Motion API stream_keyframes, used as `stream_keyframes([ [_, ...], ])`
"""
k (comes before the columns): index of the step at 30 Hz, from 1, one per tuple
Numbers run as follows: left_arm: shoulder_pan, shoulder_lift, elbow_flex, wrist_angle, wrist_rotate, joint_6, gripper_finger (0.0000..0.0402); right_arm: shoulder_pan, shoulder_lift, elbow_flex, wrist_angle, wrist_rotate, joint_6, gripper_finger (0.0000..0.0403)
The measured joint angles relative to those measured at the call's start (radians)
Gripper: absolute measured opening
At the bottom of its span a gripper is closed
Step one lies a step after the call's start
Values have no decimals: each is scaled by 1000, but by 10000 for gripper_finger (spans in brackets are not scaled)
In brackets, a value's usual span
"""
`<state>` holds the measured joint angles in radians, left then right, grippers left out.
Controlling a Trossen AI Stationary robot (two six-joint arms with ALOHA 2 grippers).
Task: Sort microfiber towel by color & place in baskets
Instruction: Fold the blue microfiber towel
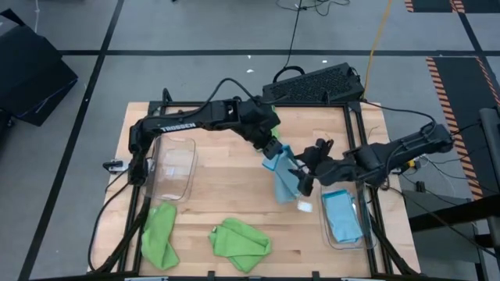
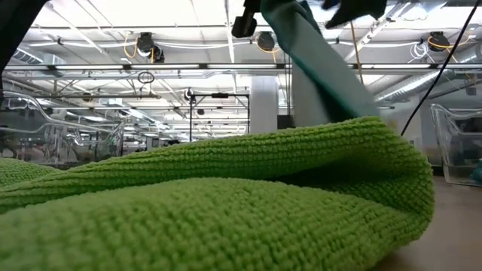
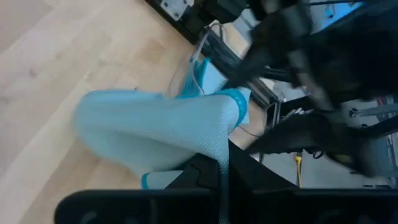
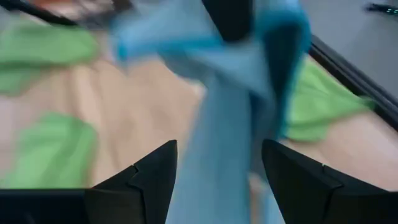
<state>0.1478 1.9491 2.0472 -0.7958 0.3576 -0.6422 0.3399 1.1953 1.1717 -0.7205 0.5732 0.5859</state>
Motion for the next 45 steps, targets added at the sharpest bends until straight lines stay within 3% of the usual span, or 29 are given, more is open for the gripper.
stream_keyframes([
  [5,-17,0,0,0,-1,3,15,0,36,-1,-227,134,84,218],
  [9,-46,0,0,0,0,8,23,-6,40,-1,-275,135,38,210],
  [15,-73,0,0,0,8,9,5,-14,40,-1,-120,-71,-190,208],
  [22,-106,0,0,1,7,10,21,-18,31,-77,26,-29,-258,208],
  [28,-137,0,0,78,5,3,11,-37,31,-222,179,-167,-255,208],
  [32,-151,-1,0,130,17,-20,7,-38,31,-313,272,-171,-221,199],
  [36,-164,-1,0,128,34,-27,22,-39,32,-370,308,-129,-206,160],
  [43,-189,-1,0,127,57,-45,8,-39,24,-383,309,-129,-266,26],
  [45,-198,-1,0,127,89,-52,5,-39,5,-383,306,-129,-290,8],
])
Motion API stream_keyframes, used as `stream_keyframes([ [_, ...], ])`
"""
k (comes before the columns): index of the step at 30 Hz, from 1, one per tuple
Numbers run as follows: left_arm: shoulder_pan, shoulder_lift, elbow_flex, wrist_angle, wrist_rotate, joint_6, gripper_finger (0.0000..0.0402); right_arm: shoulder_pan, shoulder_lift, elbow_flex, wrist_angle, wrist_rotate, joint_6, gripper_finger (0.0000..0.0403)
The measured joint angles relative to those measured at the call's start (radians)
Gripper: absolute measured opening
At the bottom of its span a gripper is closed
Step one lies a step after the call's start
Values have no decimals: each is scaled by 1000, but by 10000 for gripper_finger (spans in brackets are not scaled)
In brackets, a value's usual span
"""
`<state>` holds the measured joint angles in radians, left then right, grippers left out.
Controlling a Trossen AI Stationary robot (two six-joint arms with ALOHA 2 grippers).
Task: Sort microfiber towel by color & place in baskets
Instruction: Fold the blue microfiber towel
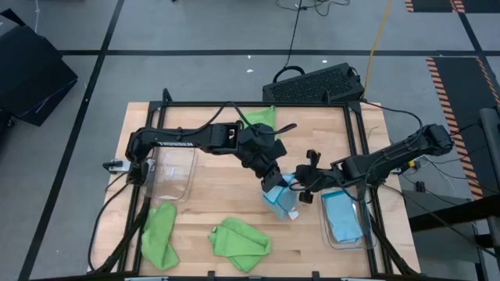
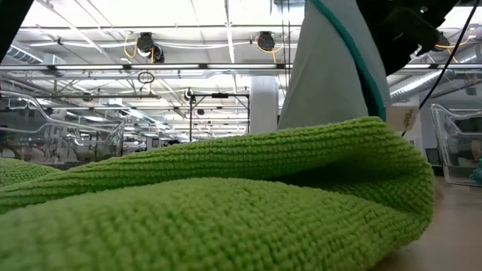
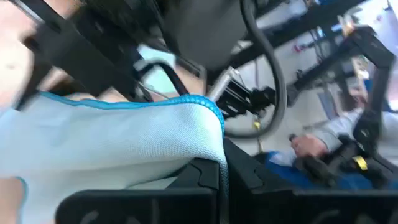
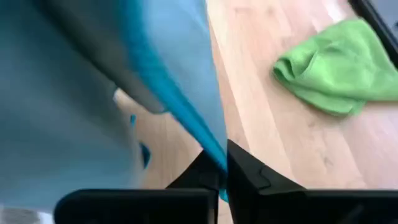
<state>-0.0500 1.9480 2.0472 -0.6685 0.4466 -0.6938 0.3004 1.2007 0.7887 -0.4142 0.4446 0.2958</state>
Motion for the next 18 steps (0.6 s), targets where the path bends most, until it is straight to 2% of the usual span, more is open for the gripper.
stream_keyframes([
  [3,-22,0,0,-3,75,-17,14,0,-51,3,-47,-2,-5,6],
  [6,-46,-1,0,-20,135,-19,21,3,-114,43,-167,-3,-5,2],
  [10,-64,-21,-2,-89,140,-19,13,11,-178,146,-350,-4,-16,2],
  [14,-64,-68,-1,-216,77,-24,6,50,-181,281,-465,-8,-42,1],
  [18,-79,-127,-1,-328,-42,-50,10,108,-138,442,-496,-135,-9,1],
])
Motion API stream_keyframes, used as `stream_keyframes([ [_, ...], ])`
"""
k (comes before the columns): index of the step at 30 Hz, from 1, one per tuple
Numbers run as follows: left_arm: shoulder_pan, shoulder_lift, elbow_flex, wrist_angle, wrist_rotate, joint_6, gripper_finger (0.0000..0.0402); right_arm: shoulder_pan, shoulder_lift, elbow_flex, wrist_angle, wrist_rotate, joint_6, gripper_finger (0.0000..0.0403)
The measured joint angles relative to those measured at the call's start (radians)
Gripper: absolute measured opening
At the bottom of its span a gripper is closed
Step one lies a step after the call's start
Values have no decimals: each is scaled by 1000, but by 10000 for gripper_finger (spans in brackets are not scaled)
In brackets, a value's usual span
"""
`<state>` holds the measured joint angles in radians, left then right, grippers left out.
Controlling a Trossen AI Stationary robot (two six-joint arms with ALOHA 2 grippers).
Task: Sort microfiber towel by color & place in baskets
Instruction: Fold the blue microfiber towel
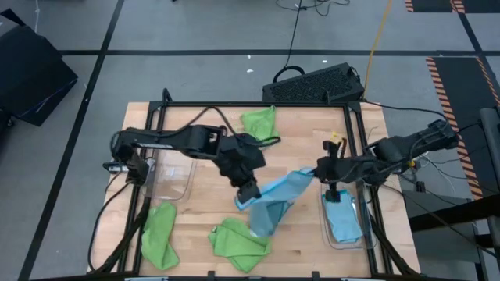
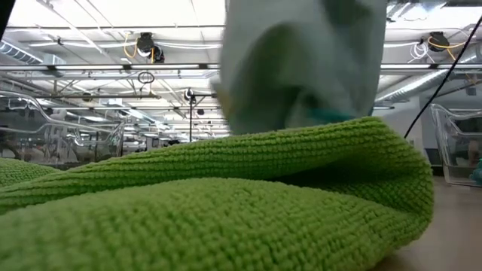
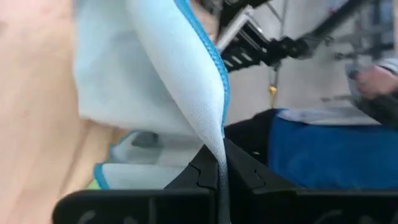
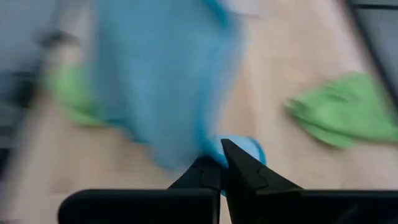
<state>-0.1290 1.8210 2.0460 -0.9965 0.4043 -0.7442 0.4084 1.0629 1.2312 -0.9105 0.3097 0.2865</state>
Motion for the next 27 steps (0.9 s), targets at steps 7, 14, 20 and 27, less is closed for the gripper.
stream_keyframes([
  [7,-43,-79,2,-71,-138,34,6,106,108,230,-3,-138,9,1],
  [14,28,-54,-45,-133,-205,113,24,47,189,232,-155,34,-74,0],
  [20,91,-56,-122,-161,-189,100,25,10,198,247,-191,137,-36,0],
  [27,96,-90,-122,-169,-178,163,26,-1,165,301,-180,170,-38,0],
])
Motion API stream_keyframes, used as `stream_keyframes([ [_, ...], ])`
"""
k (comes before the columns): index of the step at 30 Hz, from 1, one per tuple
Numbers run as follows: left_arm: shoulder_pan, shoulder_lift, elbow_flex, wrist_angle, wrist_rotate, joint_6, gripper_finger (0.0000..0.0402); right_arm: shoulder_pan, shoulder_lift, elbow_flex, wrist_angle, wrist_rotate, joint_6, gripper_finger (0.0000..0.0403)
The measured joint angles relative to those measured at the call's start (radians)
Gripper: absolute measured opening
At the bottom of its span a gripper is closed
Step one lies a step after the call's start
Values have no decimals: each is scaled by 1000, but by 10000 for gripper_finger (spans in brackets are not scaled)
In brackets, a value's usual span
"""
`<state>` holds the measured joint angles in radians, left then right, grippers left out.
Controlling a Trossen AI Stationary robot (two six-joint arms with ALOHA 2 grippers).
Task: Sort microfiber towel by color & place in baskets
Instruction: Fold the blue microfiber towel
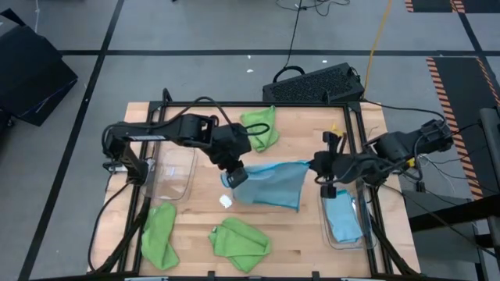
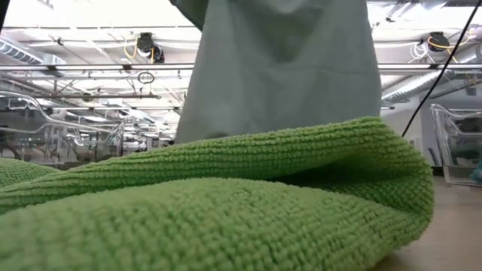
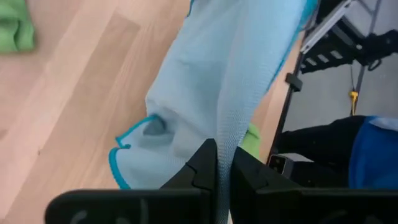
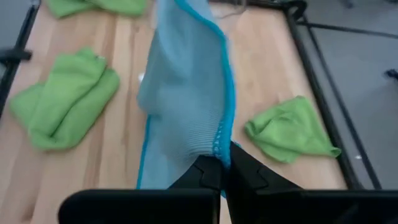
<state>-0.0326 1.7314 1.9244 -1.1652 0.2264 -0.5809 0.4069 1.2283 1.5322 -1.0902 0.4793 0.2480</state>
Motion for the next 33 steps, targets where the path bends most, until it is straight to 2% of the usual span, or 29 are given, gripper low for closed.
stream_keyframes([
  [9,-10,-12,0,8,24,44,26,-44,13,0,1,16,1,0],
  [17,3,-2,-31,-29,42,-29,27,-66,12,0,2,15,1,0],
  [21,28,-2,-130,26,30,-58,33,-70,12,-18,32,15,29,0],
  [26,92,-1,-288,112,0,-28,53,-108,12,-144,112,-12,32,0],
  [33,212,0,-487,359,13,60,67,-294,12,-403,270,-41,10,0],
])
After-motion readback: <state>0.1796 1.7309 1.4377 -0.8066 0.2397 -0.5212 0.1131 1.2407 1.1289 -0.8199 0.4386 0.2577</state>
